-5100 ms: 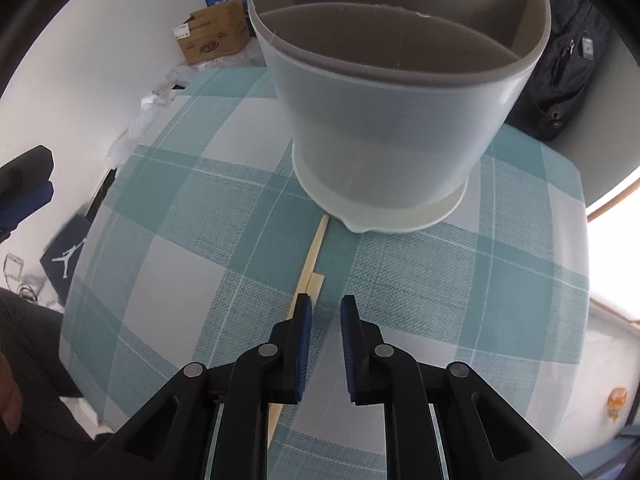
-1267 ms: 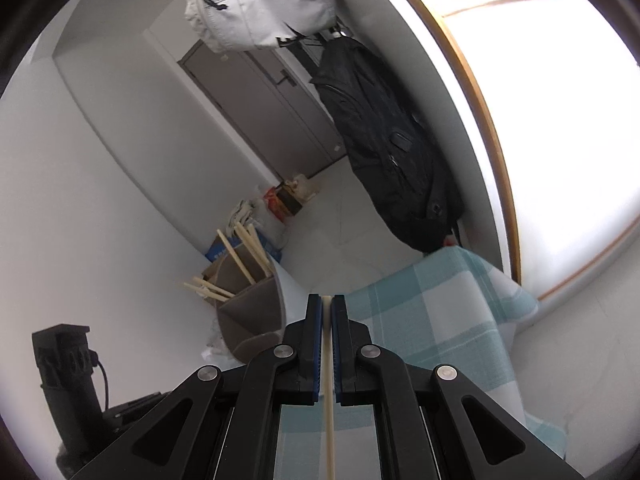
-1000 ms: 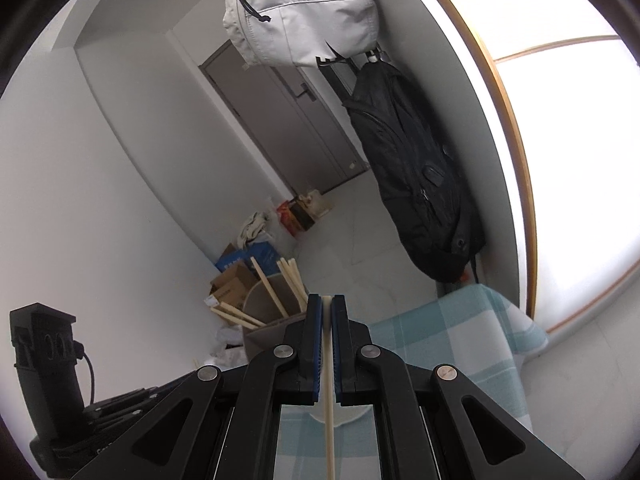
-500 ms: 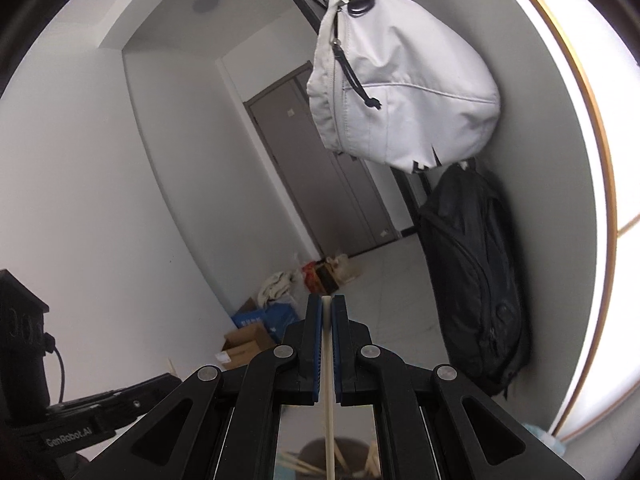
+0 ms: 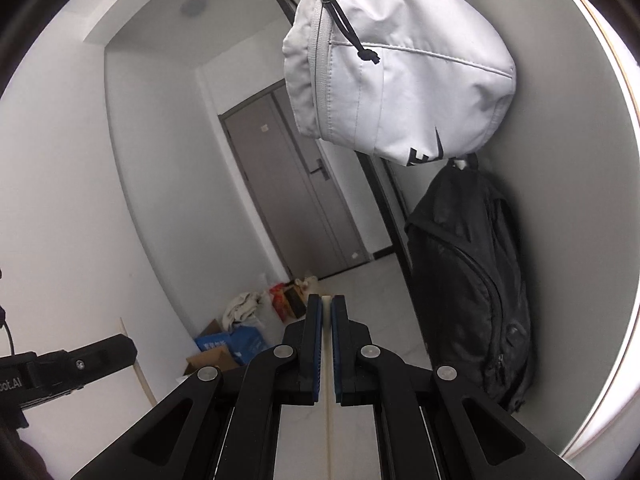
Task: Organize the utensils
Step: 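Lower the chopsticks into the caddy and open both grippers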
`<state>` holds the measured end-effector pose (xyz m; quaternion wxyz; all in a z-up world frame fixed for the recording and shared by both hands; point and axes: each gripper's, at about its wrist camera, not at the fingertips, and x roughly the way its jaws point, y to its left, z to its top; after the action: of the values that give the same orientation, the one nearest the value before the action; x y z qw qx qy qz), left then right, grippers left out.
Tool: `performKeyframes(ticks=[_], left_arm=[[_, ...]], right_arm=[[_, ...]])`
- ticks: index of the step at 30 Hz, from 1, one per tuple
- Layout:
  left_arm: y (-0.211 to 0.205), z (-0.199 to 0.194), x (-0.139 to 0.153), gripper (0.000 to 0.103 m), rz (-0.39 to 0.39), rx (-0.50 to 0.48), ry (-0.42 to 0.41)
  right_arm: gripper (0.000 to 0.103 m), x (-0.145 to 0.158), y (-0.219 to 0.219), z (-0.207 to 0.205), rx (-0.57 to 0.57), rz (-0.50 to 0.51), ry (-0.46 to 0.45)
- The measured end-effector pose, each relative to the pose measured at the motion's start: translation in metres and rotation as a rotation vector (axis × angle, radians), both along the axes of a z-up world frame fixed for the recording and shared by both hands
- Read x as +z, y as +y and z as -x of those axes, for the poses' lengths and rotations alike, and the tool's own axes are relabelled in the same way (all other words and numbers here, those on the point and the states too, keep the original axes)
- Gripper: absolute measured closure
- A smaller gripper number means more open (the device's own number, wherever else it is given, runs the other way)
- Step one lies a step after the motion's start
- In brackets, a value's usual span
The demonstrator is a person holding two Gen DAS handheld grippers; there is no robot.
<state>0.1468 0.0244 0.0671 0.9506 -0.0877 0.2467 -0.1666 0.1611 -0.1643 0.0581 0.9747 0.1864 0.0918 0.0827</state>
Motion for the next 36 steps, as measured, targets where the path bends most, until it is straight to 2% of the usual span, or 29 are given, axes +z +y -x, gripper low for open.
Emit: performKeyframes(ticks=[2, 7, 10, 20, 27, 36], left_arm=[[0.002, -0.003, -0.008, 0.102, 0.010, -0.017, 0.005], [0.006, -0.006, -0.016, 0.102, 0.017, -0.022, 0.002], [0.009, -0.006, -0.021, 0.102, 0.026, -0.022, -0.006], [0.008, -0.001, -0.031, 0.102, 0.048, -0.054, -0.002], [0.005, 0.005, -0.037, 0.102, 0.045, -0.076, 0.019], [-0.008, 0.013, -0.051, 0.102, 0.006, -0.192, 0.114]], right_arm=[[0.099, -0.002, 0.003, 0.002, 0.009, 0.001, -0.009], [0.099, -0.004, 0.019, 0.010, -0.001, 0.086, -0.079], [0.099, -0.009, 0.026, 0.012, 0.014, 0.104, -0.099], [0.099, -0.027, 0.020, 0.018, 0.029, 0.099, -0.076], [0.099, -0.037, 0.016, 0.034, 0.097, 0.116, -0.052], [0.099, -0.055, 0.008, 0.062, 0.194, 0.131, 0.036]])
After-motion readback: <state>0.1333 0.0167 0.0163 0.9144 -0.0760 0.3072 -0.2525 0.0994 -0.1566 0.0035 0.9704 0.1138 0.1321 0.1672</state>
